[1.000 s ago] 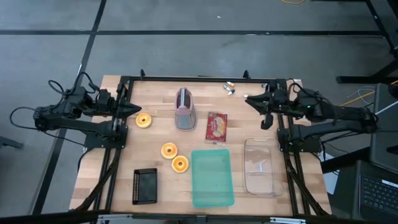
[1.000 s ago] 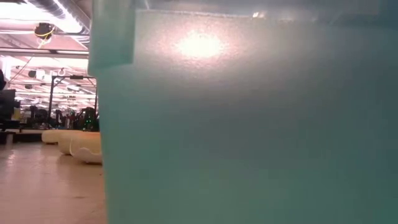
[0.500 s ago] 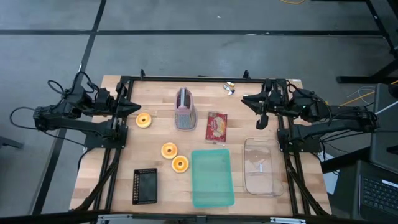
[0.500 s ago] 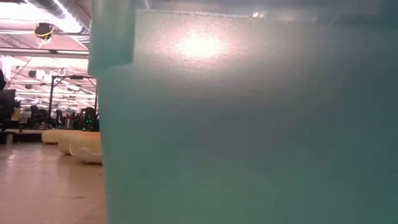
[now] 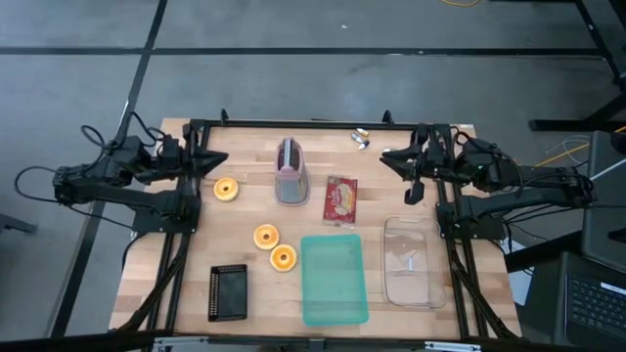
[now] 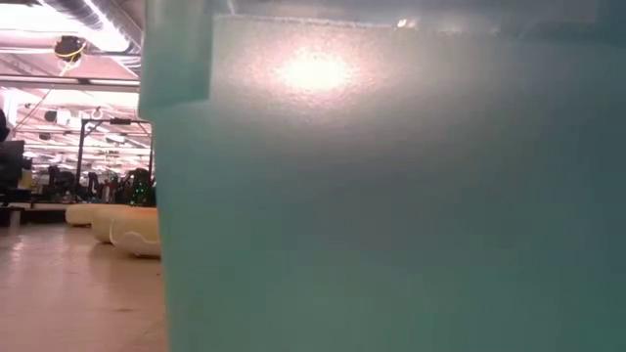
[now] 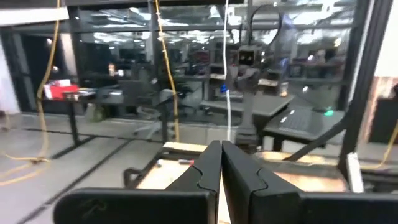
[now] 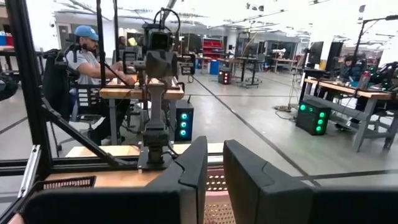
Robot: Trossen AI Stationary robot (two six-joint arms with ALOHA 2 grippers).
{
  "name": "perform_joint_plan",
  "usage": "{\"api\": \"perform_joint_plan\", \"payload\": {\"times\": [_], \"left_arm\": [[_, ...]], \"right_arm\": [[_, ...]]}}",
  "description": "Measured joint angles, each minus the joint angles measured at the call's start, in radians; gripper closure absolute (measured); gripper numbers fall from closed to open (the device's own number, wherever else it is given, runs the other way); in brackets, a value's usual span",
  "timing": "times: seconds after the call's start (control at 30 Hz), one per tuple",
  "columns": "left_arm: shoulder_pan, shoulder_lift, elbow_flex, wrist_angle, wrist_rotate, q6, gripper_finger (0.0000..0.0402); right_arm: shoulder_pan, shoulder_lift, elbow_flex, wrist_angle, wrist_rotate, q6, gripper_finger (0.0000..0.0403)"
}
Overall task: Pick & Place Food Item
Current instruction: Put the middle yellow donut into the black bin
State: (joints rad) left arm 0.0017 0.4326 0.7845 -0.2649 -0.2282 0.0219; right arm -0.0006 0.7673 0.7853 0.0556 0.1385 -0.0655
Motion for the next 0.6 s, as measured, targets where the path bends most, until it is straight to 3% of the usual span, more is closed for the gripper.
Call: {"api": "perform_joint_plan", "payload": {"times": [0.13, 0.37, 0.5, 0.6], "left_arm": [[0.0, 0.01, 0.0, 0.012, -0.07, -0.011, 0.0394], [0.0, 0.062, 0.0, -0.008, -0.066, 0.033, 0.0385], [0.0, 0.128, 0.0, -0.02, -0.062, 0.084, 0.0343], [0.0, 0.204, -0.014, -0.024, -0.071, 0.089, 0.0295]], "right_arm": [[0.0, 0.0, 0.0, 0.029, 0.001, -0.006, 0.0348], [0.0, 0.0, 0.0, 0.034, 0.002, -0.029, 0.0347], [0.0, 0.009, 0.0, -0.022, -0.074, -0.027, 0.0326], [0.009, 0.03, 0.0, -0.063, -0.062, -0.047, 0.0287]]}}
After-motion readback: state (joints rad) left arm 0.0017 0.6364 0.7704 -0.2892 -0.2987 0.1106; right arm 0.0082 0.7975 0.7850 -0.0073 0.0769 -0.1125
